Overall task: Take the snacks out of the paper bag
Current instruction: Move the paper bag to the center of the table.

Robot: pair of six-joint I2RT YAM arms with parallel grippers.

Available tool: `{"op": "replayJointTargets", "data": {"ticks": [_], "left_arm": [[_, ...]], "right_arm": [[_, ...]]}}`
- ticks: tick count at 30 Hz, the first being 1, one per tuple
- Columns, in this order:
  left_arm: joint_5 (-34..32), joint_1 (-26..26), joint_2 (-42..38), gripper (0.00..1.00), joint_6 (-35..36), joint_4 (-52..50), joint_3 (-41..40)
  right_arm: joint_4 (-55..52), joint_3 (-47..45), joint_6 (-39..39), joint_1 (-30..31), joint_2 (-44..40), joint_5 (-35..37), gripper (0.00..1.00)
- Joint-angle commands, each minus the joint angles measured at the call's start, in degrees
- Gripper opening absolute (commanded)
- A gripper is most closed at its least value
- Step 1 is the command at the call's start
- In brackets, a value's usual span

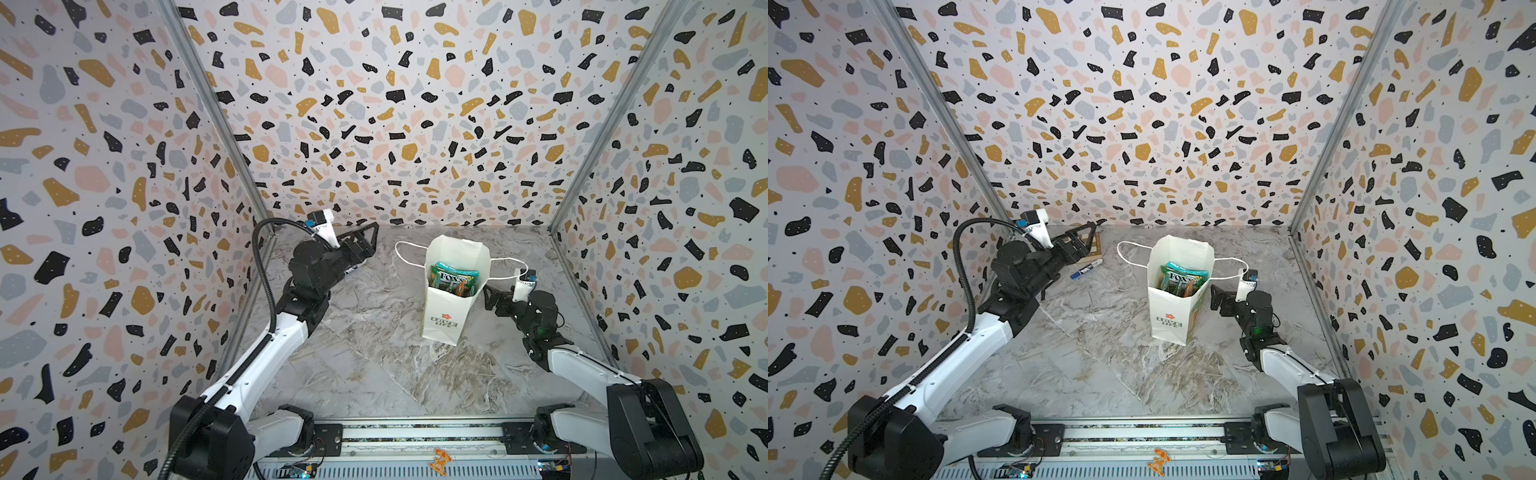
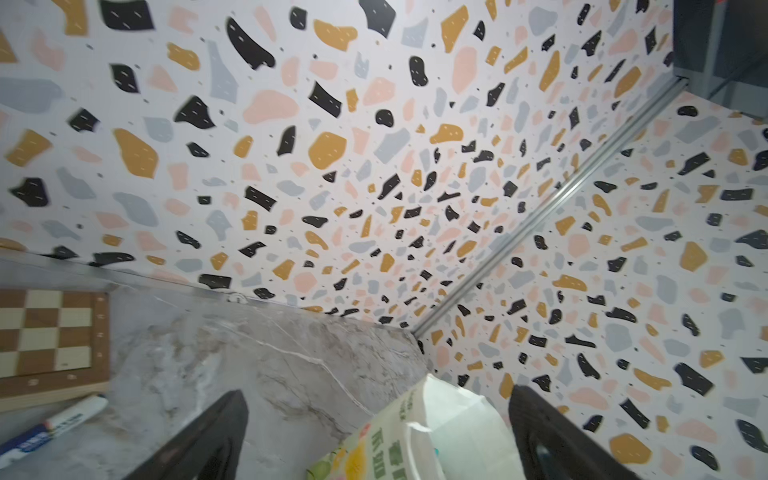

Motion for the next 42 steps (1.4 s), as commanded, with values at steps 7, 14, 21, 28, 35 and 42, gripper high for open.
{"op": "replayJointTargets", "data": {"ticks": [7, 14, 21, 28, 35, 42], "left_arm": [[8.3, -5.6, 8.5, 0.81, -3.2, -0.9, 6.9], [10.1, -7.4, 12.6, 0.65, -4.5, -1.8, 8.8], [10.9, -8.0, 14.0, 0.42, -5.1, -0.9, 8.7], [12.6, -8.0, 16.1, 0.21, -7.0, 1.2, 9.4], [11.7, -8.0, 17.1, 0.03, -6.8, 1.1, 10.2], [10.6, -7.9, 17.1, 0.0, -4.3, -1.4, 11.9]], "right_arm": [[-0.4, 0.5, 2.0, 0.4, 0.2, -5.7, 0.99], [-1.8, 0.3, 1.1, 0.4, -0.5, -4.5, 0.99], [-2.8, 0.4, -0.2, 0.4, -0.7, -3.5, 0.99], [-4.0, 0.6, -0.7, 0.4, -0.3, -2.9, 0.99], [-6.2, 0.9, -1.4, 0.4, -0.3, -2.0, 0.99], [-7.2, 1.0, -1.5, 0.6, 0.1, -2.5, 0.99]]}}
